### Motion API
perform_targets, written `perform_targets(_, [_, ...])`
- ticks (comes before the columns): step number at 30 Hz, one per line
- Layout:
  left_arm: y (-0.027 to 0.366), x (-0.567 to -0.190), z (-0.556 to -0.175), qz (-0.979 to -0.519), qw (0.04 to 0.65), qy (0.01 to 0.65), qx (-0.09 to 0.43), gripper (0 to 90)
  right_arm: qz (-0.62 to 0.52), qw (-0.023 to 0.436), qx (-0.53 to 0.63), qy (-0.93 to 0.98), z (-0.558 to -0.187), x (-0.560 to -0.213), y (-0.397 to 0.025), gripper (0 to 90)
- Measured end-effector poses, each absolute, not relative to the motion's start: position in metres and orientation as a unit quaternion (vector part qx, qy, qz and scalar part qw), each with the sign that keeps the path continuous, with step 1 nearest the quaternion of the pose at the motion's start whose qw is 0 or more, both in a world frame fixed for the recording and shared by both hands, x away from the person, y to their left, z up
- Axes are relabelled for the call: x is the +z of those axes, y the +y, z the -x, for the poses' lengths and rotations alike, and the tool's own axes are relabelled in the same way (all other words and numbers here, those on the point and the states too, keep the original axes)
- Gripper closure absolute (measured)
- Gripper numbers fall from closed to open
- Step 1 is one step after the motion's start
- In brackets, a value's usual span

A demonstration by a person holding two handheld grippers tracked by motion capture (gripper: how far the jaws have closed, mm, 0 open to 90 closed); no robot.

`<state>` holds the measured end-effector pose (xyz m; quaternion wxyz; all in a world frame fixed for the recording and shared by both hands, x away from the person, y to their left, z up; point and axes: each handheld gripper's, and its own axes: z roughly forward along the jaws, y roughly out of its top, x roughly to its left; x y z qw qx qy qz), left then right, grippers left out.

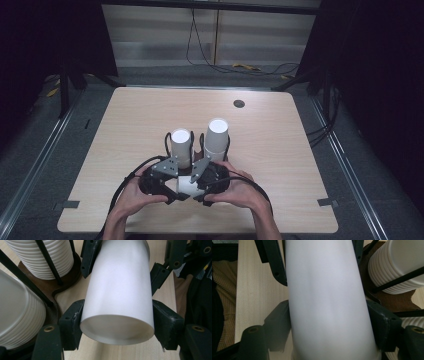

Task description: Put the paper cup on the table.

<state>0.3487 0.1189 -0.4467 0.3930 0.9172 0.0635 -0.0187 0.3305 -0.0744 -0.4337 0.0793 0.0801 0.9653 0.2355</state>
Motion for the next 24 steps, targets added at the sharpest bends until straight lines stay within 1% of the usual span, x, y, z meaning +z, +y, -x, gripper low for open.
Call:
perform_targets(6, [0.121,-0.445,-0.348,-0.914,0.400,0.061,-0.019,34.9,-0.079,0.080,0.251,0.961,-0.331,-0.434,-0.078,21.8])
perform_targets(9, [0.122,-0.444,-0.347,-0.913,0.403,0.062,-0.015,35.0,-0.090,0.087,0.258,0.958,-0.331,-0.433,-0.080,15.6])
perform_targets(17, [0.130,-0.439,-0.341,-0.906,0.418,0.074,0.000,34.9,-0.114,0.078,0.289,0.947,-0.332,-0.435,-0.091,14.2])
perform_targets(24, [0.136,-0.439,-0.341,-0.906,0.415,0.084,0.007,34.8,-0.128,0.076,0.290,0.945,-0.330,-0.440,-0.100,15.0])
